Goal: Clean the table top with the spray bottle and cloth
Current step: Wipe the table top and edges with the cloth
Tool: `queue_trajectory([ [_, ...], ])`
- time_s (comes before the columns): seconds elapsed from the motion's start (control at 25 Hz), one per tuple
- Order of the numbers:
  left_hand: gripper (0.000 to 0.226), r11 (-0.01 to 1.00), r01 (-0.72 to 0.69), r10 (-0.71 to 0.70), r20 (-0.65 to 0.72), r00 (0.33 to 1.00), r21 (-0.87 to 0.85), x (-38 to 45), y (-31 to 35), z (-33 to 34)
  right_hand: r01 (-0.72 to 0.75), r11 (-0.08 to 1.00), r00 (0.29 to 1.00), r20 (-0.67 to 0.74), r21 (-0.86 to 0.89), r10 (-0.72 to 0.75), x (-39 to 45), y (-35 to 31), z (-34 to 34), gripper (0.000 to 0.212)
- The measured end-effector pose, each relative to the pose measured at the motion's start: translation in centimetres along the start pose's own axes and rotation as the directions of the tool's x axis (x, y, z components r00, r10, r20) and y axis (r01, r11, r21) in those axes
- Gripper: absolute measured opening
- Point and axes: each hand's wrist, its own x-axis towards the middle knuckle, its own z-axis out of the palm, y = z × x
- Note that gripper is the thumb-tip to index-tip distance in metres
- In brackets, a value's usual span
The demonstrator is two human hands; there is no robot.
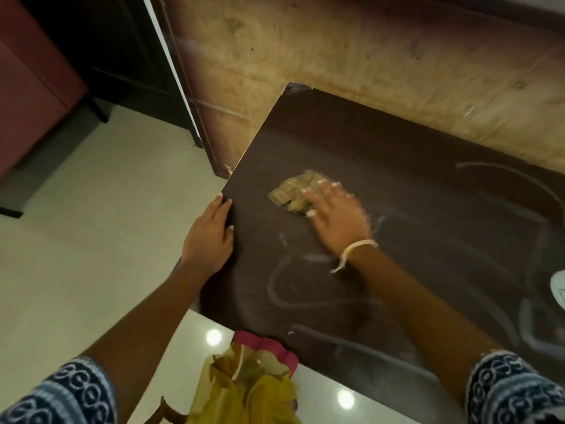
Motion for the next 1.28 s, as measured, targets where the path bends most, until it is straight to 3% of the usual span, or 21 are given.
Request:
queue_trajectory([
  [0.08, 0.056, 0.982, 0.138, -0.139, -0.001, 0.990, -0.127, -1.4, -1.2, -0.7, -0.285, 0.959, 0.958, -0.049, -0.011, 0.284, -1.5, 7.4, -1.1, 0.061],
  [0.16, 0.049, 0.893, 0.321, -0.331, 0.025, 0.943, -0.314, -2.6, -3.1, -0.8, -0.489, 0.871, 0.868, -0.082, 0.037, 0.491, -5.1, 12.4, -1.7, 0.062],
  [0.28, 0.028, 0.688, 0.422, -0.466, 0.086, 0.880, -0.591, -3.5, -5.3, -1.1, -0.742, 0.660, 0.662, -0.031, 0.115, 0.749, -7.2, 11.1, -1.7, 0.057],
  [0.36, 0.027, 0.612, 0.438, -0.487, 0.123, 0.865, -0.658, -3.8, -5.6, -1.6, -0.806, 0.580, 0.580, -0.036, 0.121, 0.814, -4.7, 6.6, -1.1, 0.060],
  [0.4, 0.027, 0.589, 0.441, -0.487, 0.138, 0.862, -0.677, -4.0, -5.7, -1.8, -0.797, 0.592, 0.592, -0.045, 0.117, 0.805, -3.3, 3.7, -0.6, 0.061],
  [0.48, 0.026, 0.527, 0.448, -0.476, 0.186, 0.860, -0.722, -4.3, -6.1, -1.8, -0.682, 0.724, 0.724, -0.047, 0.106, 0.688, -0.8, -3.0, 0.2, 0.061],
  [0.56, 0.027, 0.430, 0.471, -0.481, 0.246, 0.841, -0.770, -4.9, -6.8, -1.6, -0.478, 0.875, 0.876, -0.025, 0.076, 0.481, 0.1, -11.0, 1.6, 0.059],
  [0.64, 0.024, 0.353, 0.462, -0.476, 0.269, 0.837, -0.814, -5.5, -7.5, -1.2, -0.228, 0.972, 0.974, 0.020, 0.054, 0.228, -1.0, -18.6, 2.7, 0.057],
  [0.76, 0.018, 0.422, 0.434, -0.443, 0.237, 0.865, -0.796, -6.0, -8.0, -0.9, 0.071, 0.996, 0.990, 0.117, 0.054, -0.077, -4.9, -24.4, 3.6, 0.056],
  [0.84, 0.020, 0.399, 0.446, -0.418, 0.274, 0.866, -0.801, -6.3, -8.7, -1.0, 0.189, 0.979, 0.973, 0.118, 0.080, -0.198, -4.4, -22.7, 3.3, 0.055],
  [0.92, 0.022, 0.388, 0.447, -0.387, 0.297, 0.873, -0.806, -6.4, -9.1, -1.3, 0.156, 0.988, 0.985, 0.068, 0.020, -0.157, -1.5, -18.8, 3.0, 0.054],
  [1.0, 0.028, 0.411, 0.424, -0.348, 0.292, 0.891, -0.807, -6.4, -9.4, -1.5, -0.107, 0.994, 0.994, 0.017, 0.009, 0.107, 2.2, -14.5, 2.4, 0.054],
  [1.12, 0.030, 0.421, 0.399, -0.340, 0.266, 0.902, -0.815, -6.4, -9.2, -1.6, -0.428, 0.900, 0.904, 0.017, 0.080, 0.428, 4.6, -12.0, 1.5, 0.056],
  [1.2, 0.029, 0.378, 0.421, -0.365, 0.285, 0.886, -0.825, -6.6, -9.1, -1.7, -0.452, 0.889, 0.892, 0.018, 0.080, 0.452, 3.3, -15.1, 1.7, 0.057],
  [1.28, 0.024, 0.366, 0.437, -0.367, 0.304, 0.879, -0.822, -6.6, -8.8, -2.1, -0.273, 0.961, 0.962, 0.038, 0.038, 0.272, -0.4, -20.3, 2.6, 0.057],
])
